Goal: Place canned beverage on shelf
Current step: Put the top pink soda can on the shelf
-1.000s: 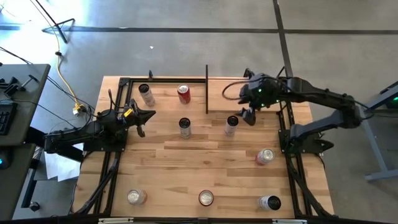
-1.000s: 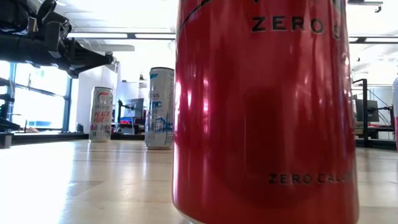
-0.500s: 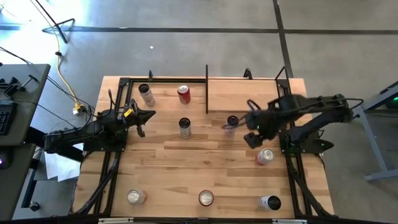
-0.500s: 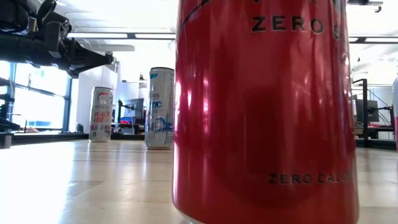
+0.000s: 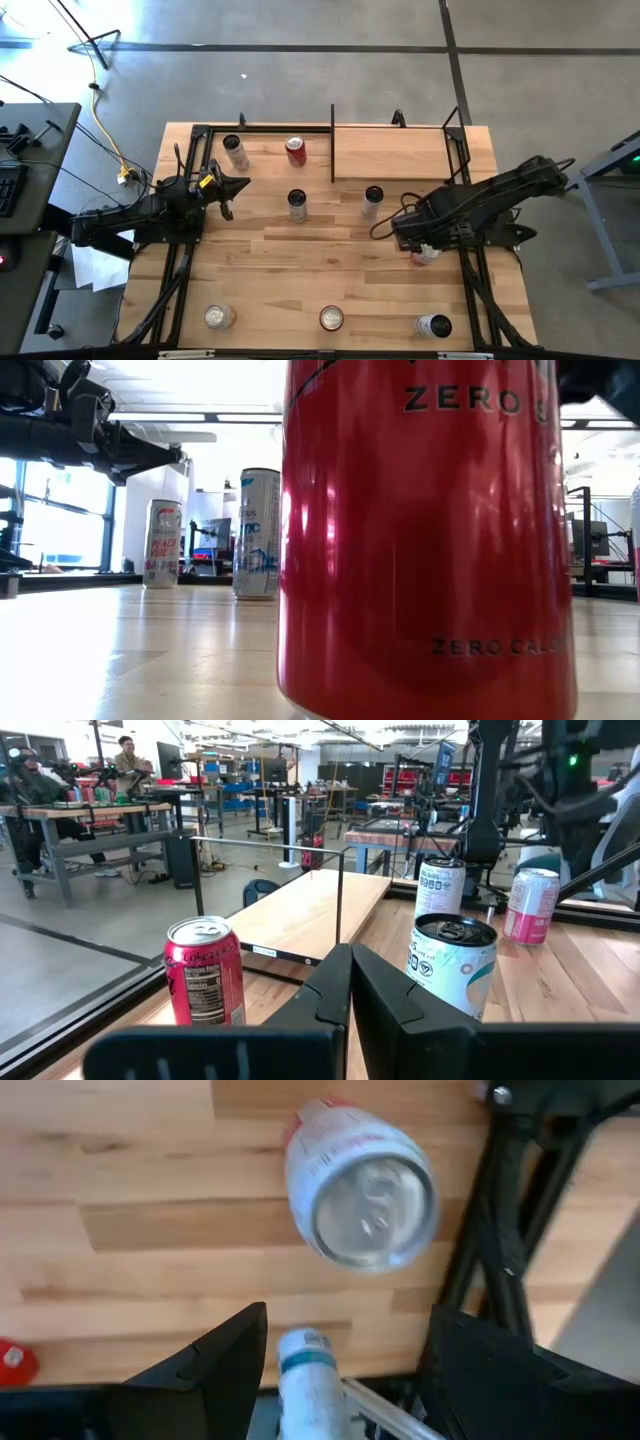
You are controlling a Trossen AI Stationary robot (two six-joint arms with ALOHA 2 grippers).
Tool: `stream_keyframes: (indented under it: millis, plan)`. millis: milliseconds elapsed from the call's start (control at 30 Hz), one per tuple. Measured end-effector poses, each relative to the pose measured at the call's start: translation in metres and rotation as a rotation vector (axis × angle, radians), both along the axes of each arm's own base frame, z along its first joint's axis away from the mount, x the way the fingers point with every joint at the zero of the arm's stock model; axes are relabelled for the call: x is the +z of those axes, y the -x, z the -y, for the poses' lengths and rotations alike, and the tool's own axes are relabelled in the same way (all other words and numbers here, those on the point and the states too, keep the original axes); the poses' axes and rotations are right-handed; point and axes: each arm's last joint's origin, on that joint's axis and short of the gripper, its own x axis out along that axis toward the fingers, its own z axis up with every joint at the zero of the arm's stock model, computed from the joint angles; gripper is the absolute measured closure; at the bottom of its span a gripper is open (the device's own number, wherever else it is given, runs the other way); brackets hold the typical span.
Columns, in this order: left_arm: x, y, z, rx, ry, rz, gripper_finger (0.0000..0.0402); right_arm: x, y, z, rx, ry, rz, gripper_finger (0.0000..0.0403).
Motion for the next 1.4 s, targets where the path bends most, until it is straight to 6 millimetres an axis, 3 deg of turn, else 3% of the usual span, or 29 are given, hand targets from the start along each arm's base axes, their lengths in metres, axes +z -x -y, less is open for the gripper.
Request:
stream_keyframes:
  millis: [233, 400, 567, 733, 800, 1233, 1400]
  plan:
    - [0.000, 0.000, 0.000, 0.000, 0.000, 0.000, 0.0398, -0.026, 0.003, 0.005, -0.022, 0.009, -0.057, 0.0137]
    - [0.000, 0.000, 0.000, 0.000, 0.000, 0.000, 0.0398, -0.028, 0.005, 0.005, 0.130, -0.020, -0.038, 0.0137]
    - [0.000, 0.000, 0.000, 0.000, 0.000, 0.000, 0.0398, -0.015, 0.006, 0.006, 0.410, -0.041, 0.018, 0.0137]
    - [0.000, 0.000, 0.000, 0.000, 0.000, 0.000, 0.0398, -0.002, 0.006, -0.002, 1.023, -0.086, 0.181, 0.0137]
    - [0.000, 0.000, 0.000, 0.000, 0.000, 0.000, 0.0398, -0.001, 0.008, -0.005, 1.163, -0.081, 0.193, 0.0137]
    - [0.000, 0.000, 0.000, 0.000, 0.000, 0.000, 0.0398, -0.018, 0.011, -0.037, 1.604, 0.033, 0.087, 0.0137]
    - [0.000, 0.000, 0.000, 0.000, 0.000, 0.001, 0.0398, -0.026, 0.009, -0.046, 1.640, -0.013, 0.057, 0.0137]
